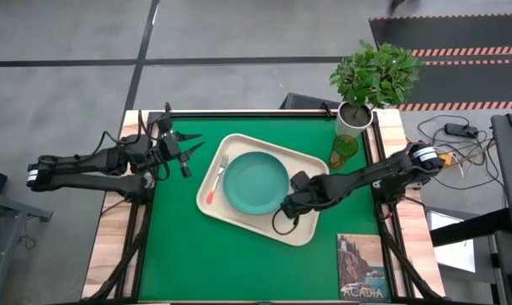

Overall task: Pick and place plate/cup/fork/spoon on tray
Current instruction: Put the brown cup on the white tray to the top right of the green plate

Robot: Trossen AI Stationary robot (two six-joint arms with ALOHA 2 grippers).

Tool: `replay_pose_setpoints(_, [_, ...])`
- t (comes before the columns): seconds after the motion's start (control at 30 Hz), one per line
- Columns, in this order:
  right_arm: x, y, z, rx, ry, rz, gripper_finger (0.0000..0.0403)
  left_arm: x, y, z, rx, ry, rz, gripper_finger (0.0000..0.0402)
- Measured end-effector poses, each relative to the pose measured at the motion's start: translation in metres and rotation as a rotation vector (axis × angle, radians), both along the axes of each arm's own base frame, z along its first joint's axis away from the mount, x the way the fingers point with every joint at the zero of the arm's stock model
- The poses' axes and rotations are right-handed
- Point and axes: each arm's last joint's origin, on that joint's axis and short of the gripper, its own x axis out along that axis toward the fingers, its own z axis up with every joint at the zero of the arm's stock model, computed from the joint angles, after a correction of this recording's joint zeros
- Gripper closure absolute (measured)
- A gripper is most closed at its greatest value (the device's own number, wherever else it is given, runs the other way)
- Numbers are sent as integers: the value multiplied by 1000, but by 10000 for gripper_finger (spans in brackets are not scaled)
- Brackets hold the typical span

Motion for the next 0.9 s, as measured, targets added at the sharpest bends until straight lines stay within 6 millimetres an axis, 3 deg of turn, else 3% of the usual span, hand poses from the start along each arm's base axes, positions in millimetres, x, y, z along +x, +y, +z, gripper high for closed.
replay_pose_setpoints(0.1, [-2,1,4,-75,29,162,340,0,0,0,-9,-5,1,320])
replay_pose_setpoints(0.17, [-3,-2,10,-129,23,200,376,0,0,0,-13,-7,1,320])
replay_pose_setpoints(0.23, [-6,-9,19,-180,1,205,388,0,0,0,-13,-8,1,320])
replay_pose_setpoints(0.4, [-24,-30,47,-284,-26,142,394,0,0,0,-13,-11,2,320])
replay_pose_setpoints(0.63, [-78,-77,81,-259,26,-174,394,1,0,0,-15,-8,1,320])
replay_pose_setpoints(0.77, [-95,-91,87,-255,27,-232,387,3,0,-1,-15,0,2,320])
replay_pose_setpoints(0.9, [-103,-101,82,-217,48,-264,348,6,1,-3,-17,14,2,320])
